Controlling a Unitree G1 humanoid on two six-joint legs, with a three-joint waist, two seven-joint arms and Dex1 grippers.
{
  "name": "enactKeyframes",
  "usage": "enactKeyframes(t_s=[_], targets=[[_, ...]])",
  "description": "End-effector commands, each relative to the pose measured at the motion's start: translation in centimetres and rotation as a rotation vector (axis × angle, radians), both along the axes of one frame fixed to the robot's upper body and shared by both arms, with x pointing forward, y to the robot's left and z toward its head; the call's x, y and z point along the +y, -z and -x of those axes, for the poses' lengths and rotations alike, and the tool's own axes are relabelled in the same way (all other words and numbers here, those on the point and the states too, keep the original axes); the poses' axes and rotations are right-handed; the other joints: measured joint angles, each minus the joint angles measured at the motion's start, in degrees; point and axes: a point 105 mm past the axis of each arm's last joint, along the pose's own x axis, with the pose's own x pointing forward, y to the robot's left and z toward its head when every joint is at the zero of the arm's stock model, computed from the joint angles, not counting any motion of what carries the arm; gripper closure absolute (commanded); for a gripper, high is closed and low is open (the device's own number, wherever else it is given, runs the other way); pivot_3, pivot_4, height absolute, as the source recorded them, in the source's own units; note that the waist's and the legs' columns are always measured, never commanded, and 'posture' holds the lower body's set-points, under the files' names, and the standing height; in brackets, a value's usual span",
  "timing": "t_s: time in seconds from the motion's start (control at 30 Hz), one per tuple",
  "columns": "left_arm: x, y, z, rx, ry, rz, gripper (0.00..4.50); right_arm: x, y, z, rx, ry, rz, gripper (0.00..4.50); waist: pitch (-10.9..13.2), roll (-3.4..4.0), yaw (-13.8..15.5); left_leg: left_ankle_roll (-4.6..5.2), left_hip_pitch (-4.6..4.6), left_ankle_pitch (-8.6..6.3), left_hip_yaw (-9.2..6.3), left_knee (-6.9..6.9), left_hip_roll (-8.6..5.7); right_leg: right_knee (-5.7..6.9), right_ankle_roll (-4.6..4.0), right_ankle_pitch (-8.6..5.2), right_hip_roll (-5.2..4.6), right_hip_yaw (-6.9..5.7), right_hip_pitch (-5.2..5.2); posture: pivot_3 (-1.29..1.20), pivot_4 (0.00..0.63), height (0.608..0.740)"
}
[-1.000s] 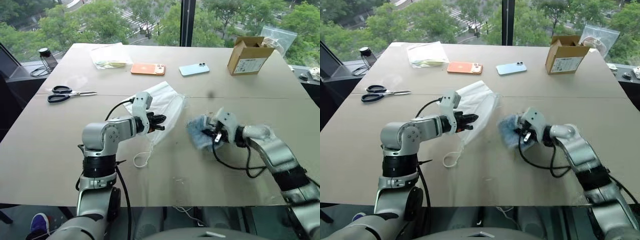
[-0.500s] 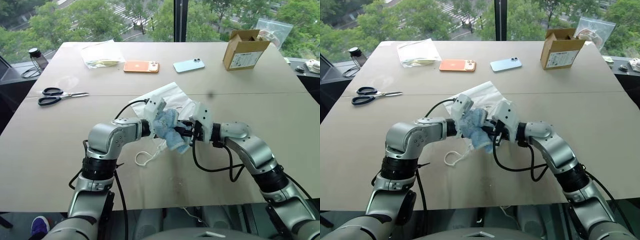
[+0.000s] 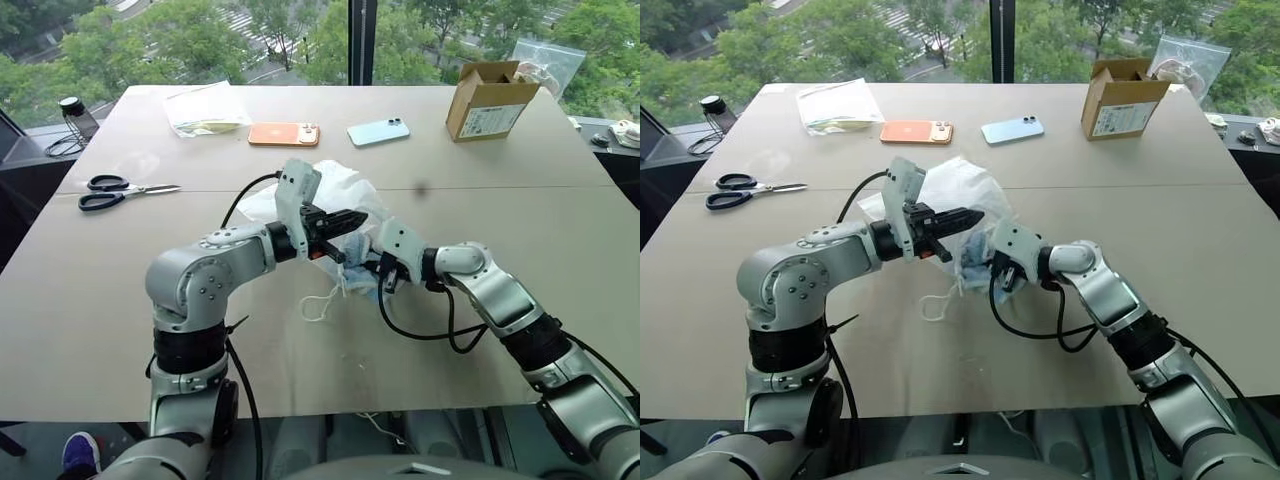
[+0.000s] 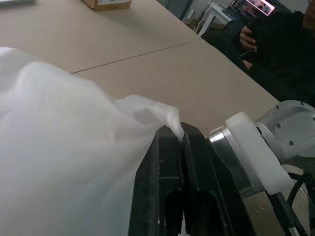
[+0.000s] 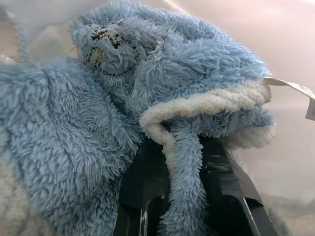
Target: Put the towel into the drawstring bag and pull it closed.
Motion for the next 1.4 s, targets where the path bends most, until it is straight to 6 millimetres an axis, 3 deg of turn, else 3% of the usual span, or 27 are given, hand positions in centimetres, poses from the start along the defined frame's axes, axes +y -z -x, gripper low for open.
enactKeyframes(t_s=[0.03, 0.2, 0.3, 0.4, 0.53, 0.63, 0.73, 0.9, 1.03, 1.13, 1.3, 1.33, 1.4], targets=[[-0.7, -0.3, 1.4, -0.019, 0.071, -0.011, 4.5, -0.4, 2.0, -0.5, 0.184, 0.131, -0.059, 4.39, 0.0, 0.0, -0.16, 0.0, 0.02, 0.0, -0.02, 0.0, 0.02, 0.01, -0.01, 0.0, 0.02, 0.02, 0.0, 0.0, 0.15, 0.74], [0.8, 2.5, 2.3, 0.057, 0.049, -0.102, 4.5, 0.9, -2.2, -1.3, 0.506, 0.257, -0.609, 4.4, 0.03, 0.04, -0.46, 0.0, 0.04, 0.0, -0.03, 0.02, 0.14, 0.08, -0.04, 0.02, 0.16, 0.16, -0.03, 0.0, 0.15, 0.74], [1.2, 3.1, 2.9, 0.093, 0.058, -0.101, 4.5, 1.4, -3.5, -1.5, 0.618, 0.289, -0.766, 4.4, 0.11, 0.12, -0.04, 0.0, -0.11, 0.0, -0.03, -0.03, 0.17, 0.11, -0.07, 0.02, 0.2, 0.18, -0.22, 0.0, 0.15, 0.74], [0.6, 2.7, 3.4, 0.112, 0.099, -0.065, 4.5, 3.2, -4.5, -2.0, 0.679, 0.314, -0.867, 4.4, 0.13, 0.13, 0.03, 0.0, -0.23, 0.0, 0.0, -0.02, 0.1, 0.05, -0.06, 0.02, 0.09, 0.15, -0.28, 0.0, 0.15, 0.74], [-0.1, 2.0, 3.1, 0.13, 0.123, -0.015, 4.5, 5.1, -5.2, -4.1, 0.769, 0.432, -1.032, 4.4, 0.13, 0.13, 0.31, 0.0, -0.23, 0.0, 0.0, -0.03, 0.06, 0.04, -0.06, 0.02, 0.07, 0.12, -0.28, 0.0, 0.15, 0.74], [-0.3, 1.8, 2.8, 0.122, 0.115, -0.011, 4.5, 6.6, -4.1, -4.6, 0.712, 0.462, -0.962, 4.4, 0.13, 0.14, -0.14, 0.0, -0.22, 0.0, 0.09, -0.04, 0.03, 0.03, -0.06, 0.02, 0.05, 0.13, -0.27, 0.0, 0.15, 0.74], [0.1, 1.8, 2.3, 0.111, 0.085, -0.013, 4.5, 7.0, -3.6, -4.1, 0.65, 0.423, -0.901, 3.05, 0.15, 0.16, -0.52, 0.0, -0.17, 0.0, 0.11, -0.08, 0.06, 0.05, -0.05, 0.02, 0.08, 0.19, -0.28, 0.0, 0.15, 0.74], [2.0, 1.4, 0.4, 0.093, -0.02, -0.012, 4.5, 4.7, -4.0, -2.0, 0.47, 0.318, -0.763, 0.89, 0.15, 0.17, -0.34, 0.0, -0.18, 0.0, 0.07, -0.12, 0.09, 0.07, -0.05, 0.01, 0.13, 0.19, -0.32, 0.0, 0.15, 0.74], [3.6, 1.4, -1.4, 0.083, -0.114, -0.023, 4.5, 3.0, -5.4, 1.1, 0.34, 0.157, -0.596, 0.89, 0.18, 0.19, 0.04, 0.01, -0.3, 0.0, 0.04, -0.09, -0.05, -0.04, -0.01, 0.01, -0.04, 0.13, -0.32, 0.0, 0.15, 0.74], [4.4, 1.4, -2.3, 0.057, -0.138, -0.041, 4.5, 3.0, -6.5, 3.0, 0.265, 0.061, -0.493, 0.89, 0.21, 0.21, -0.37, 0.01, -0.29, 0.0, 0.07, -0.15, -0.04, 0.0, -0.01, 0.0, -0.01, 0.17, -0.39, 0.0, 0.15, 0.74], [4.8, 0.9, -3.1, 0.012, -0.145, -0.054, 4.5, 2.5, -6.8, 2.4, 0.121, 0.107, -0.372, 0.89, 0.21, 0.2, -0.27, 0.0, -0.28, 0.0, 0.08, -0.3, 0.1, 0.02, -0.08, -0.03, 0.16, 0.17, -0.49, 0.0, 0.15, 0.74], [4.9, 0.7, -3.1, 0.001, -0.143, -0.061, 4.5, 2.2, -6.7, 2.3, 0.085, 0.117, -0.337, 0.35, 0.21, 0.2, -0.25, 0.0, -0.29, 0.0, 0.08, -0.3, 0.1, 0.01, -0.09, -0.04, 0.15, 0.17, -0.5, 0.0, 0.15, 0.74], [5.2, 0.6, -2.8, -0.018, -0.117, -0.086, 4.5, 1.0, -6.7, 1.6, 0.033, 0.191, -0.314, 0.03, 0.22, 0.17, -0.13, 0.0, -0.39, 0.0, 0.11, -0.3, 0.05, -0.02, -0.08, -0.03, 0.07, 0.21, -0.57, 0.0, 0.15, 0.74]])
